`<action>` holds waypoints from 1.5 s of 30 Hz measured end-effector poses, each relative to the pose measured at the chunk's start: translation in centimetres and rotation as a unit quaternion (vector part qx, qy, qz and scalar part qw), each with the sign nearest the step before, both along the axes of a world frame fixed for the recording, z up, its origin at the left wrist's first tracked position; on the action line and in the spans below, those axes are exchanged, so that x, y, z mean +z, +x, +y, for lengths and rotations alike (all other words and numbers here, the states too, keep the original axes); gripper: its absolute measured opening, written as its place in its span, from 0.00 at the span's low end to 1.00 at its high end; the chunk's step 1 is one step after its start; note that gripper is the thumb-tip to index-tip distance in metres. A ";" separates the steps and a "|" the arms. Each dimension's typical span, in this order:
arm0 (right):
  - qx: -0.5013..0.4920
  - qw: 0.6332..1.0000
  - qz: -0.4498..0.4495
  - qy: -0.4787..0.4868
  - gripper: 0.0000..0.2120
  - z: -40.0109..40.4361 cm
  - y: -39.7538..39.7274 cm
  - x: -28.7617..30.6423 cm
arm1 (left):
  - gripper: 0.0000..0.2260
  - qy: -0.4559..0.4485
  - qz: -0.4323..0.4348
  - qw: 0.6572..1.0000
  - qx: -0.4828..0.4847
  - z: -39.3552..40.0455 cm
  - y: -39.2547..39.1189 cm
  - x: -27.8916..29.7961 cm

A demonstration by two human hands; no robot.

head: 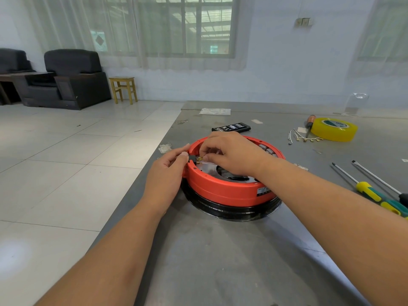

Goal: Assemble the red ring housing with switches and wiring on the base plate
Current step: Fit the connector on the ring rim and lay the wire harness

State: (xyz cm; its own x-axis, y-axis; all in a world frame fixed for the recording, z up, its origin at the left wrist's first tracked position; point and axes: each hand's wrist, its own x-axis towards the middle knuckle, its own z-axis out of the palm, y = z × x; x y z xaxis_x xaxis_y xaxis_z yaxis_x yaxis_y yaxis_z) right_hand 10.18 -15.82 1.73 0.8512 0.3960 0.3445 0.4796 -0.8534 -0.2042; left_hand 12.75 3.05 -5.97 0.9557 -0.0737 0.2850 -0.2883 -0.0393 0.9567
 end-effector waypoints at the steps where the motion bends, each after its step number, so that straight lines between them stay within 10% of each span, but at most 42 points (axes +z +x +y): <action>1: -0.001 1.000 0.001 0.001 0.04 0.0 0.0 0.0 | 0.12 0.000 0.001 1.000 0.001 0.0 0.0 0.0; 45: -0.015 0.999 -0.006 -0.030 0.04 0.5 0.7 0.3 | 0.11 0.027 0.013 0.999 0.024 -0.3 -0.7 0.8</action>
